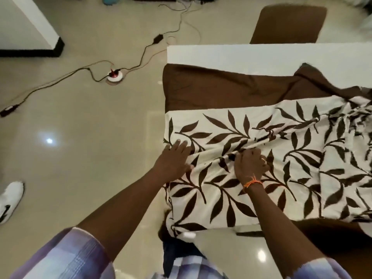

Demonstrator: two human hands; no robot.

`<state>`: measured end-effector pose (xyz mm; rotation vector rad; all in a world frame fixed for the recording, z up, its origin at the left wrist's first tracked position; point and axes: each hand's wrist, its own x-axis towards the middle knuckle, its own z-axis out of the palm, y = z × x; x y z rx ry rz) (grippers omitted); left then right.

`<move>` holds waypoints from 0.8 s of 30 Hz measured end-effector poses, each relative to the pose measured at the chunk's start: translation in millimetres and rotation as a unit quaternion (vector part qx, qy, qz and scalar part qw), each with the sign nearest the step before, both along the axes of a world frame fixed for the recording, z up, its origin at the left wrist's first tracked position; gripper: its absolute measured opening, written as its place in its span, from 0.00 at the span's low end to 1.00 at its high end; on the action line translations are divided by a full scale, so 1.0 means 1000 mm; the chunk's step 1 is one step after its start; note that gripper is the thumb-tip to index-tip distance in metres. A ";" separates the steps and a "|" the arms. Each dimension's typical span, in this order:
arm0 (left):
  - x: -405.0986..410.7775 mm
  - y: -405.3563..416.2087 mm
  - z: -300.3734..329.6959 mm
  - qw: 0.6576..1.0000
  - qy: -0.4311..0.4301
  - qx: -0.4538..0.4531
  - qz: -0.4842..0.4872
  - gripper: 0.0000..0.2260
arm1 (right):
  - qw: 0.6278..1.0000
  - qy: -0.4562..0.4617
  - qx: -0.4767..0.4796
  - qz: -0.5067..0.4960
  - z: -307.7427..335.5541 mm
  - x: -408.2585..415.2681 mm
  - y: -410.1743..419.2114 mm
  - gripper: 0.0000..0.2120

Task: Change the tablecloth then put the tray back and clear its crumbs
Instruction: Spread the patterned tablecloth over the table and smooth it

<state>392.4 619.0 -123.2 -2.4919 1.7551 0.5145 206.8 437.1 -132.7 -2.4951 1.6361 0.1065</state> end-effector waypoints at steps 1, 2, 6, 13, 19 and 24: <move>0.007 -0.007 0.001 1.000 0.019 0.016 -0.010 0.31 | 0.999 0.002 0.000 -0.033 0.003 0.009 0.007 0.21; 0.017 -0.014 0.003 1.000 0.021 0.012 -0.017 0.32 | 0.998 -0.004 0.005 -0.057 0.003 0.017 0.011 0.21; 0.067 -0.051 0.003 0.998 0.027 0.022 -0.049 0.34 | 0.990 -0.017 0.041 -0.131 0.000 0.038 0.021 0.17; 0.195 -0.124 -0.018 0.995 -0.012 0.014 -0.102 0.39 | 0.935 -0.090 0.118 -0.323 0.001 0.075 0.011 0.21; 0.295 -0.178 -0.026 0.993 0.015 0.009 -0.117 0.45 | 0.919 -0.034 0.065 -0.388 0.009 0.168 0.019 0.34; 0.354 -0.207 -0.008 0.985 -0.014 0.047 -0.164 0.45 | 0.964 -0.034 0.113 -0.237 0.013 0.287 0.009 0.40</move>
